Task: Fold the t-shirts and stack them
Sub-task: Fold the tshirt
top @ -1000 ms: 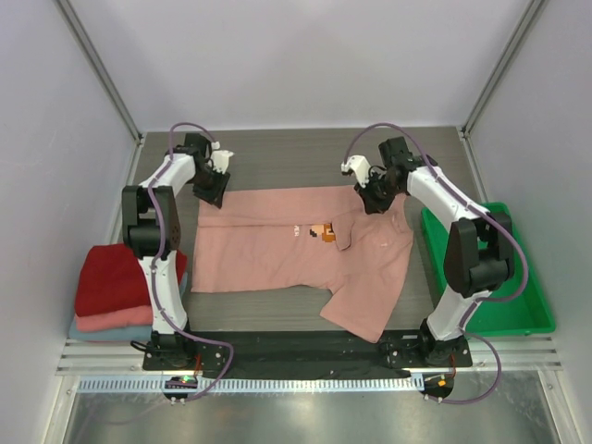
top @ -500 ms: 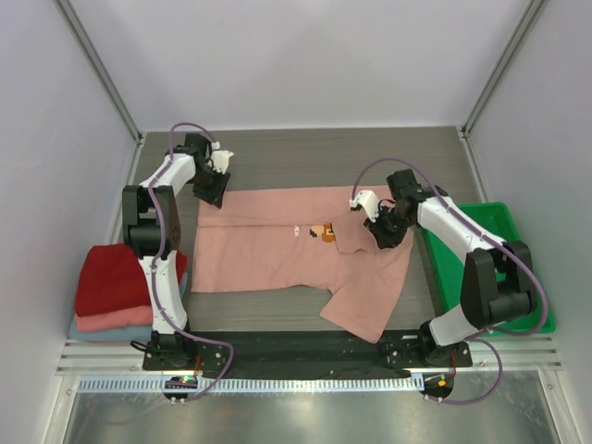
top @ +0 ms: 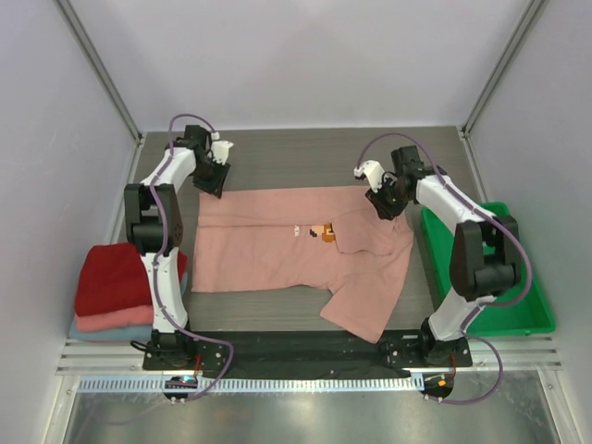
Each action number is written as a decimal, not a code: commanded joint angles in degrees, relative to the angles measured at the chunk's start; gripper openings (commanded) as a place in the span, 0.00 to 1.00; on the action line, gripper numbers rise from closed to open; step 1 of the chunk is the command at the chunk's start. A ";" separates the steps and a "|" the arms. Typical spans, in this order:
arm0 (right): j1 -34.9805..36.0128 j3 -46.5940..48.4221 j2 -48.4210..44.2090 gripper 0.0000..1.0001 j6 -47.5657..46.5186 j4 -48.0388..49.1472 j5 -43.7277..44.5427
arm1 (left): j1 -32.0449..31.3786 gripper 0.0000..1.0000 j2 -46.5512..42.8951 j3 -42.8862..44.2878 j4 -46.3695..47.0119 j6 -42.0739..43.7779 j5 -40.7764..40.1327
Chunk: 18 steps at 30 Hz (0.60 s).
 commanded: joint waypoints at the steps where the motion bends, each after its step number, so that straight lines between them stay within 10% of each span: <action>1: -0.38 5.05 6.39 0.31 3.70 6.19 2.35 | -0.04 0.38 2.14 4.13 -0.86 0.47 -0.52; 18: -6.27 21.32 23.88 0.30 5.63 7.78 5.34 | -0.04 0.36 9.79 10.55 -2.09 0.47 -6.58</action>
